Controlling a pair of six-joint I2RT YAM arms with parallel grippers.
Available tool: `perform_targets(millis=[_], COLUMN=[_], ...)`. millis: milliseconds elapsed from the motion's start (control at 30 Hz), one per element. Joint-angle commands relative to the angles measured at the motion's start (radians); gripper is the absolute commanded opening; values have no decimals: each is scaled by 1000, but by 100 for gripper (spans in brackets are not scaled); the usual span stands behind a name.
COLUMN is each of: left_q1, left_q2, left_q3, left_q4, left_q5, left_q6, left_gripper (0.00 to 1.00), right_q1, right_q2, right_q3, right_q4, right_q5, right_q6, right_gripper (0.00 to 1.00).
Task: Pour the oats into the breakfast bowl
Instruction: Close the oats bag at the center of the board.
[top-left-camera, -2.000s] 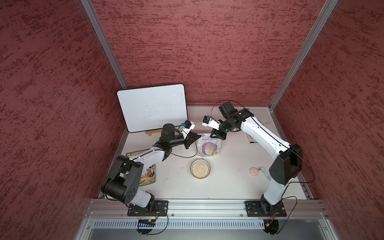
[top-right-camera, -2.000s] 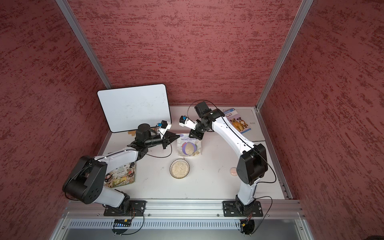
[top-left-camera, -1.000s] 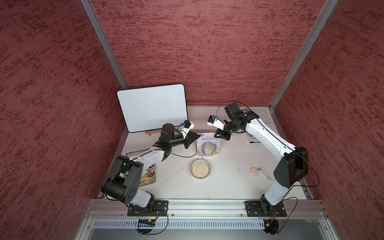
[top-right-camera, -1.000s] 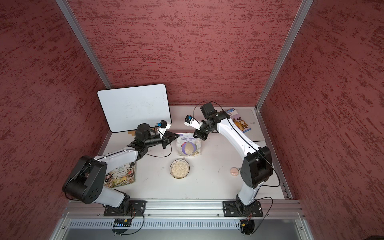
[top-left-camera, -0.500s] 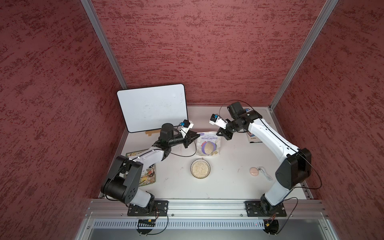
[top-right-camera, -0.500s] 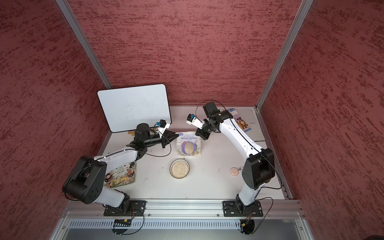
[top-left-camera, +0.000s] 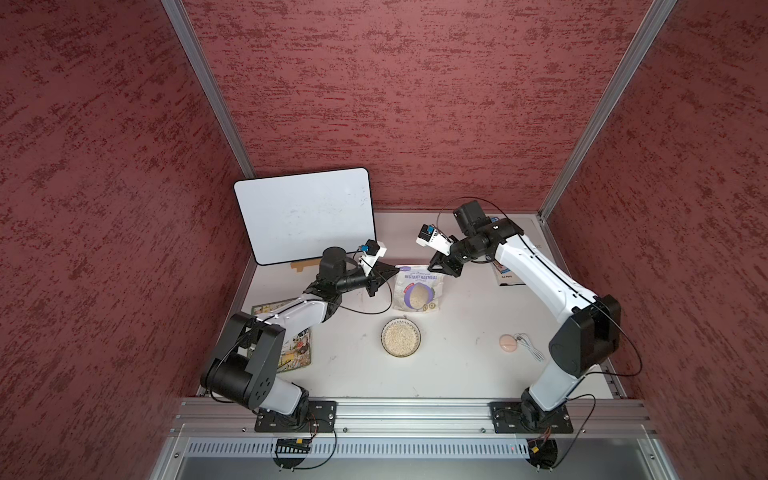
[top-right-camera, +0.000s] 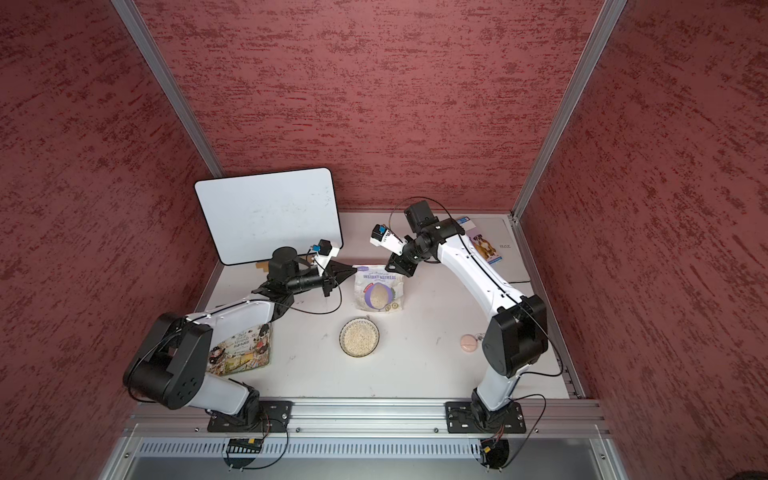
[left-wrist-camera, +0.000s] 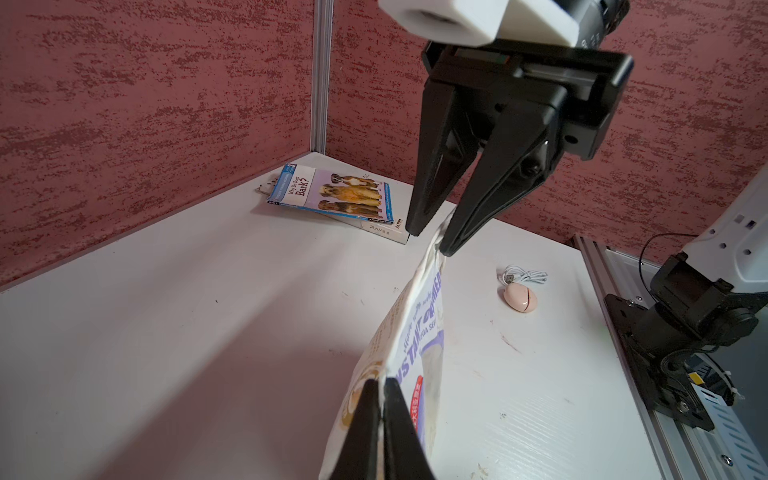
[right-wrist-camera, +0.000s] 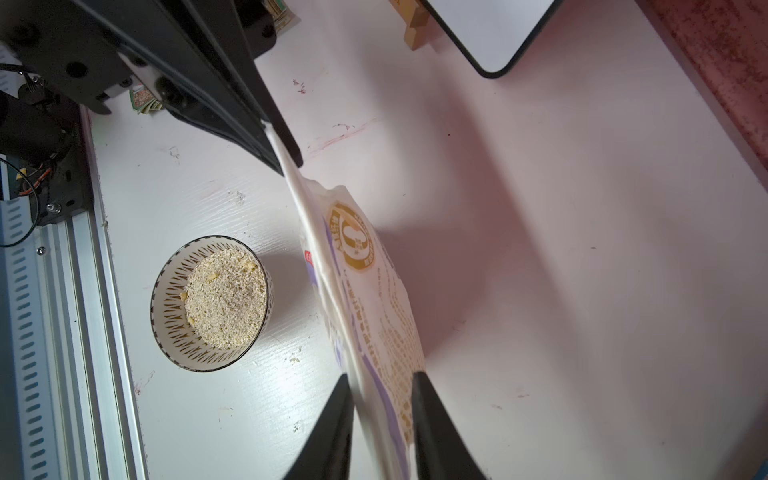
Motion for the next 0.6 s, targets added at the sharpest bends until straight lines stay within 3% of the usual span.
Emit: perform_targets(millis=[0,167,300,333,400,467,567], left_q1=[-11,-19,-24,-24,-23,-24,-22], left_q2=[12,16,20,19,18,20,20], left_q3=[25,26,28,28,28,28,26], left_q4=[0,3,5,5,5,5,7], left_q5=[18,17,13,13,10,7,6], left_q6=[9,7,7,7,8,7,7], left_gripper=[2,1,0,0,0,0,0], right_q1=[37,68,84,86,90,91,92], right_q2=[64,103,126,127,125,118,102], right_q3=[60,90,114,116,114,109,97], right_q4=[5,23,23,24,31,40,53], right_q5=[-23,-25,-37,-38,-45,-50,-51], right_q6=[11,15,16,17,42,49,52], right_gripper=[27,26,1,0,0,12,22])
